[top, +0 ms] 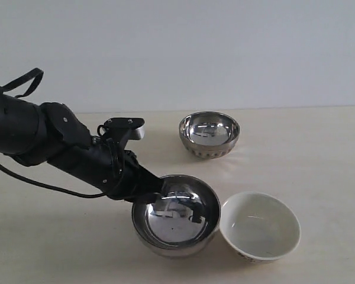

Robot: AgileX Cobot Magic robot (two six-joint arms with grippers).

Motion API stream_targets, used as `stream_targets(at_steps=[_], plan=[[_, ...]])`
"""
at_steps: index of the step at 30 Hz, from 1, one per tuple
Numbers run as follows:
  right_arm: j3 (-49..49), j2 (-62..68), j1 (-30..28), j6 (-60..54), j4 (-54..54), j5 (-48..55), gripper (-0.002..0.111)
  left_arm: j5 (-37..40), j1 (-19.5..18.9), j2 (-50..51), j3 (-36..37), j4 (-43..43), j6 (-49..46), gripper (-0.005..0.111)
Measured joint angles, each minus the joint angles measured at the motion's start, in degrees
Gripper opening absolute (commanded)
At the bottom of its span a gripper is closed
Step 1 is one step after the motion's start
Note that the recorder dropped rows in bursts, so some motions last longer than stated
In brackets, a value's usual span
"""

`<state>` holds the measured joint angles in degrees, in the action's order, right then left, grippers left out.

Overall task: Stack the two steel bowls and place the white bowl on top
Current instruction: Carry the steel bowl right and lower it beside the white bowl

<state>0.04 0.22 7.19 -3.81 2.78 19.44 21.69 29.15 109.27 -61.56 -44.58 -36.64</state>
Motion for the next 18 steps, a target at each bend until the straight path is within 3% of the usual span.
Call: stream_targets(at_steps=[6, 18], plan=[[0.0, 0.0, 0.0, 0.0, 0.0, 0.0, 0.0, -3.7, 4.6, 0.8, -1.0, -2.5, -0.5, 0.004], [0.0, 0.0, 0.0, 0.0, 0.0, 0.0, 0.0, 1.4, 8.5, 8.1, -13.3, -5.0, -0.5, 0.004]])
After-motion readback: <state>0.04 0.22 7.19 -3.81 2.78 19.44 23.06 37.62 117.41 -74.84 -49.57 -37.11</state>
